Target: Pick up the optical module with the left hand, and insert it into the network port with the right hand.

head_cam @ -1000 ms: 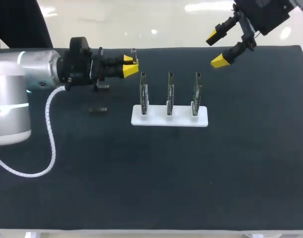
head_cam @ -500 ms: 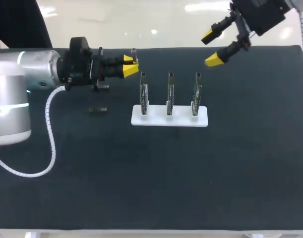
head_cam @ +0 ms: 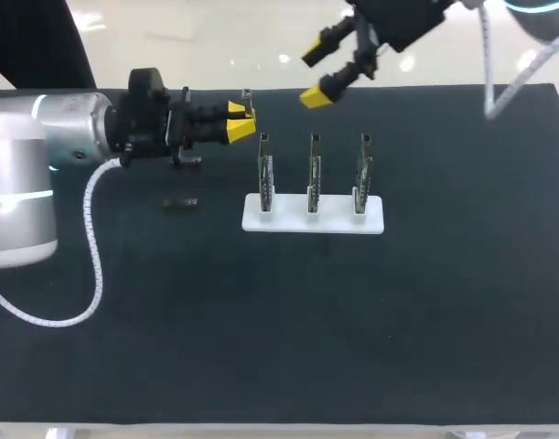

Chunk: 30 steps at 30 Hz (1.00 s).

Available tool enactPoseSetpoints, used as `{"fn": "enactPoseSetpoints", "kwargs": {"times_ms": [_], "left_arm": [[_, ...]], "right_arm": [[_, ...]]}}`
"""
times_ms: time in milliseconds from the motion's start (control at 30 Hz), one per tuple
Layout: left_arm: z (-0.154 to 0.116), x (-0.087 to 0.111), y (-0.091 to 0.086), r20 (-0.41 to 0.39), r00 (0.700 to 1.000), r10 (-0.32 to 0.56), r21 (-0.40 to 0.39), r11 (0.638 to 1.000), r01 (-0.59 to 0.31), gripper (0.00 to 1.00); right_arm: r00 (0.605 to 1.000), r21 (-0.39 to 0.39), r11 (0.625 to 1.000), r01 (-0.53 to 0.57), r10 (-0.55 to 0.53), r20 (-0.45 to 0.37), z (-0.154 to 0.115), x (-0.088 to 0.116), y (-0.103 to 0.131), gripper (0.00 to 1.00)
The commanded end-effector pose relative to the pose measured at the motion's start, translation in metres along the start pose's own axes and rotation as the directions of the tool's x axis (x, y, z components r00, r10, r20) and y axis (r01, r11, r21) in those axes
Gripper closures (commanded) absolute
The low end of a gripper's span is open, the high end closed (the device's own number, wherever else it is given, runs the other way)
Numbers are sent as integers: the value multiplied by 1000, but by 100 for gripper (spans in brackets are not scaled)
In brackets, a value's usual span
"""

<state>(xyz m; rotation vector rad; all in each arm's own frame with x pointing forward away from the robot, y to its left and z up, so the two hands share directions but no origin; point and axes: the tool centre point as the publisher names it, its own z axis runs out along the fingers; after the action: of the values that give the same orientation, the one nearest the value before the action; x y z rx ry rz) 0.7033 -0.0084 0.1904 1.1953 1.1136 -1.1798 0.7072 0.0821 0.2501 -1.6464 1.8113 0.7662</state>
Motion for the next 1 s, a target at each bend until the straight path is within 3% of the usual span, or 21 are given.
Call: {"fn": "enactPoseSetpoints", "kwargs": {"times_ms": [33, 367, 1000], "left_arm": [[1, 1, -1, 1, 1000, 3, -5, 1000, -3, 100], [1, 1, -1, 1, 1000, 3, -5, 1000, -3, 100], [1, 1, -1, 1, 1000, 3, -5, 1000, -3, 100]], "right_arm": [[1000, 3, 1000, -15, 15, 5, 16, -16, -3, 0], [1000, 41, 999, -1, 1, -3, 39, -35, 0, 0], [1000, 65, 998, 15, -17, 20, 70, -39, 13, 1]]}}
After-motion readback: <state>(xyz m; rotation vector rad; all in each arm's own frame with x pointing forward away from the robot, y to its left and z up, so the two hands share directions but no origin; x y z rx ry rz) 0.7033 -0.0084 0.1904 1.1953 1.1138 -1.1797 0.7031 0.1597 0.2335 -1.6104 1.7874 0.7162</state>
